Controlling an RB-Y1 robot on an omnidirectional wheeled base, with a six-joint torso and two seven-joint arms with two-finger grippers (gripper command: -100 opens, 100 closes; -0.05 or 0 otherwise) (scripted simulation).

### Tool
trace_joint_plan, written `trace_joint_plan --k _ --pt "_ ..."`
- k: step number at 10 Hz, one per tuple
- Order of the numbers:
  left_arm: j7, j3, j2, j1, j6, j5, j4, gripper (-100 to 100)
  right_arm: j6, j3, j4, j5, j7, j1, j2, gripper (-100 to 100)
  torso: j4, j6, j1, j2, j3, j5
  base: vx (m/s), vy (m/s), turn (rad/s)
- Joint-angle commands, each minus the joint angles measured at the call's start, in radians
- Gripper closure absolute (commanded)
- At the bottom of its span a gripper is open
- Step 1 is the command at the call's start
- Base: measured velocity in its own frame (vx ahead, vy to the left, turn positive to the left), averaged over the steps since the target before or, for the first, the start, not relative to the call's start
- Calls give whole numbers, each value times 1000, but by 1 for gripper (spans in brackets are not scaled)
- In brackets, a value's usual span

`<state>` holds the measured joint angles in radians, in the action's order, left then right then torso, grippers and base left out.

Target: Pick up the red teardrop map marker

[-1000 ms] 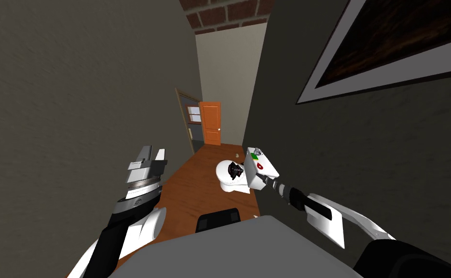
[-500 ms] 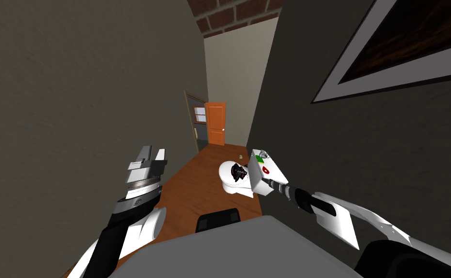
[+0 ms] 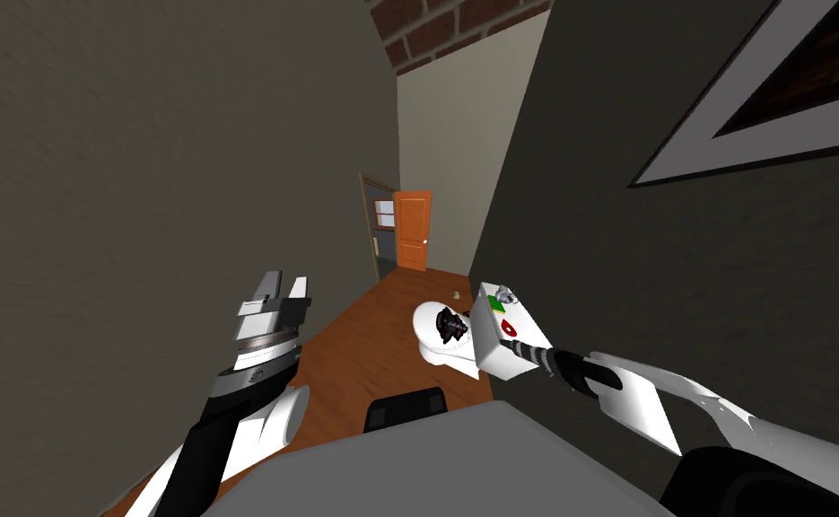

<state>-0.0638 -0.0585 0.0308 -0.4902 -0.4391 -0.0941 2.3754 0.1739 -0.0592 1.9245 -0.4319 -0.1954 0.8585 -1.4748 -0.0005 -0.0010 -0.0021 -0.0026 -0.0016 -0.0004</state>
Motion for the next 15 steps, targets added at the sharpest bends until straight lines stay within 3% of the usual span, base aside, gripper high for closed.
trace_joint_plan --k 1,6,8,9,10,11,15 --pt "0 0 0 0 0 0 0 0 36 2 -25 -23 -20 25 -50 -100 0 0 0 0 0 0 25 -37 276" --pt "0 0 0 0 0 0 0 0 129 -11 -82 -80 -68 57 -175 -100 0 1 1 -1 -1 0 32 -27 197" --pt "0 0 0 0 0 0 0 0 149 -14 -94 -93 -78 65 -205 -100 0 1 2 -1 -1 0 35 -8 117" --pt "0 0 0 0 0 0 0 0 148 -12 -86 -89 -74 61 -196 -100 0 1 2 -1 -1 0 14 -5 26" --pt "0 0 0 0 0 0 0 0 150 -13 -87 -91 -75 60 -199 0 0 2 2 0 0 0 0 0 0" --pt "0 0 0 0 0 0 0 0 142 -26 -105 -75 -80 54 -169 -100 0 2 3 1 1 0 17 0 82" --pt "0 0 0 0 0 0 0 0 125 -59 -147 -38 -93 40 -100 -100 0 2 2 0 0 0 29 -7 74"
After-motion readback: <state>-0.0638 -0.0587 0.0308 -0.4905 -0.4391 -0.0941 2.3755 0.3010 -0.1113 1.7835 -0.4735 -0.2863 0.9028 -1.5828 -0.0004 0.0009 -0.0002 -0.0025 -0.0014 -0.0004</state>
